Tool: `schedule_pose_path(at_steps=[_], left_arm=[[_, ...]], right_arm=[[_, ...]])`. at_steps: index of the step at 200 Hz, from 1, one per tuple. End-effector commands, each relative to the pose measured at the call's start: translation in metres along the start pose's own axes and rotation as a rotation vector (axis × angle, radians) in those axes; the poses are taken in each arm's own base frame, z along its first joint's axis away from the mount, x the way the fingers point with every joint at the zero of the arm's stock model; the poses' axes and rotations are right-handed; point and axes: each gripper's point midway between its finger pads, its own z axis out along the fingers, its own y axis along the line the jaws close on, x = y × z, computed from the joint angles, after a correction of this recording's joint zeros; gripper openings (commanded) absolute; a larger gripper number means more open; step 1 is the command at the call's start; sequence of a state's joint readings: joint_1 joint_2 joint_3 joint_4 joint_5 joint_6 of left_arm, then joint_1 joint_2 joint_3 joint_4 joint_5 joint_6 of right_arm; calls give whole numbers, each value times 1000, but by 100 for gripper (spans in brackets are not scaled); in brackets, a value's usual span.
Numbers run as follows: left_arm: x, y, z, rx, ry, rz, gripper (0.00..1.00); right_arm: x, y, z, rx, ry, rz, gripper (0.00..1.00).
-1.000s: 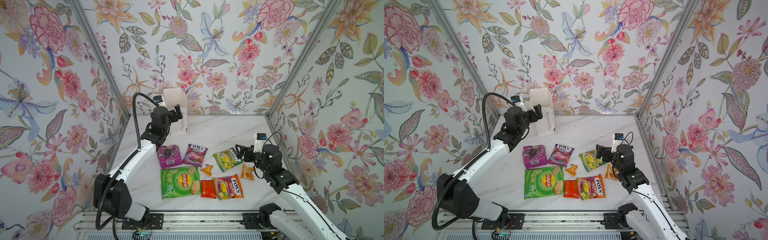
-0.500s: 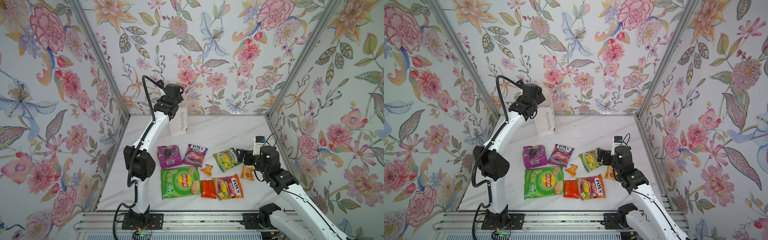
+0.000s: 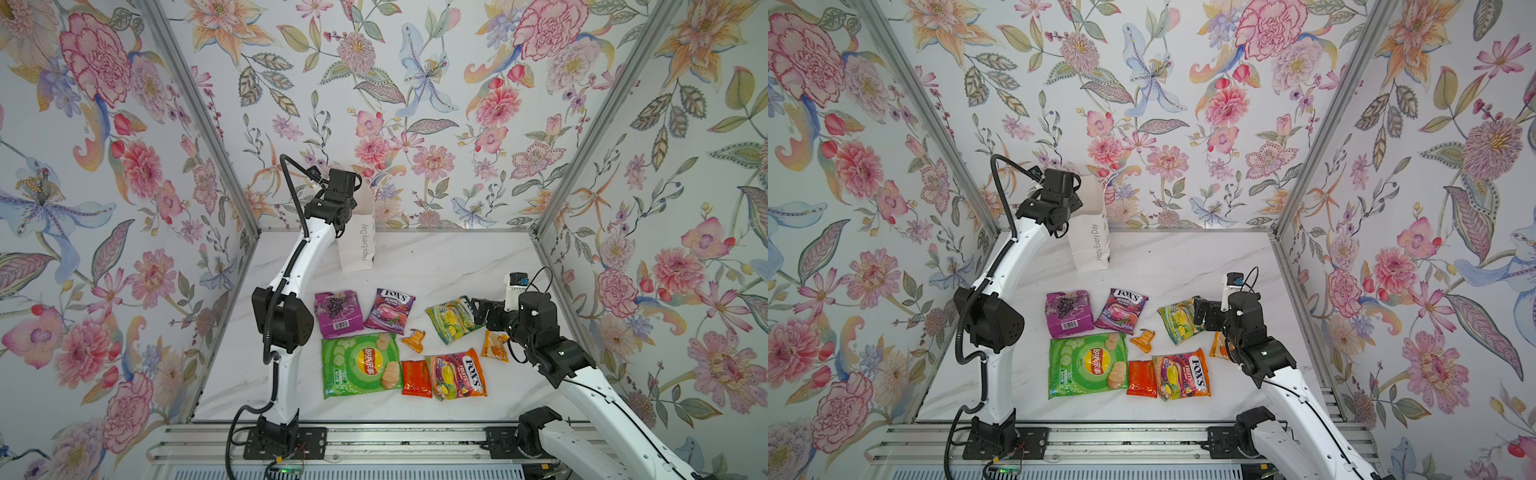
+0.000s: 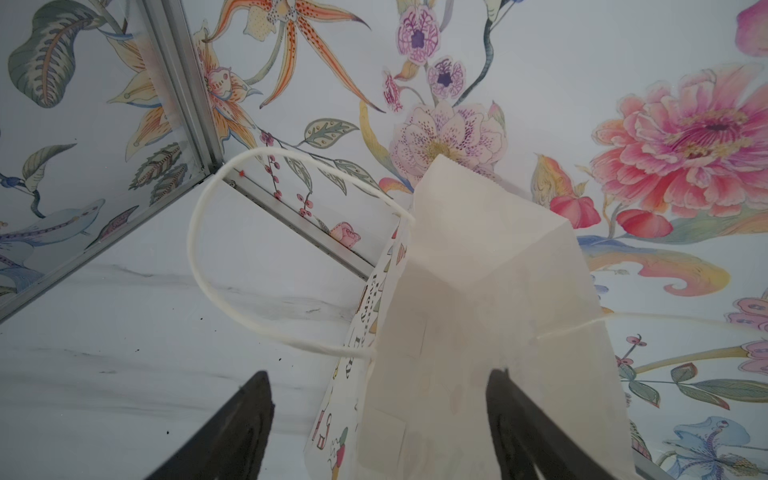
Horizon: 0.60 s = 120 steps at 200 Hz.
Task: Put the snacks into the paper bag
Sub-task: 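Reach left gripper to the paper bag rim while right gripper moves over snacks, then grasp the paper bag's top edge with the left gripper and hold it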
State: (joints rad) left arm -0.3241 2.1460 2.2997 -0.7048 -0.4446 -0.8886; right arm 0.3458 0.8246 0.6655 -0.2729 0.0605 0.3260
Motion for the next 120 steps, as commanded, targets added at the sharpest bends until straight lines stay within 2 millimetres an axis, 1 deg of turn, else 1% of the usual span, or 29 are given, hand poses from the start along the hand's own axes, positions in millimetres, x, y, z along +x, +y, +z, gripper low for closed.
schedule_pose_path(at_steps=[1,10,33,46,57,78,99,120], left_arm=[[18,-8,-9,68,49,-41,81],[24,-7,-8,93,50,-66,81],[19,1,-5,119,14,-132,81],[15,-3,-2,154,3,-139,80],[11,-5,1,168,0,-135,77],[5,-12,-1,193,-12,-124,76],[5,-20,-1,230,-11,-115,75],[5,-23,-2,226,-14,-112,74]], right_arm=[[10,1,3,-11,23,-1,99],[13,2,3,-23,31,3,99],[21,8,5,-61,57,13,99],[25,10,7,-67,69,14,99],[28,11,8,-71,78,13,99],[30,12,9,-74,89,11,99],[31,12,8,-76,84,12,99],[31,12,7,-79,83,10,99]])
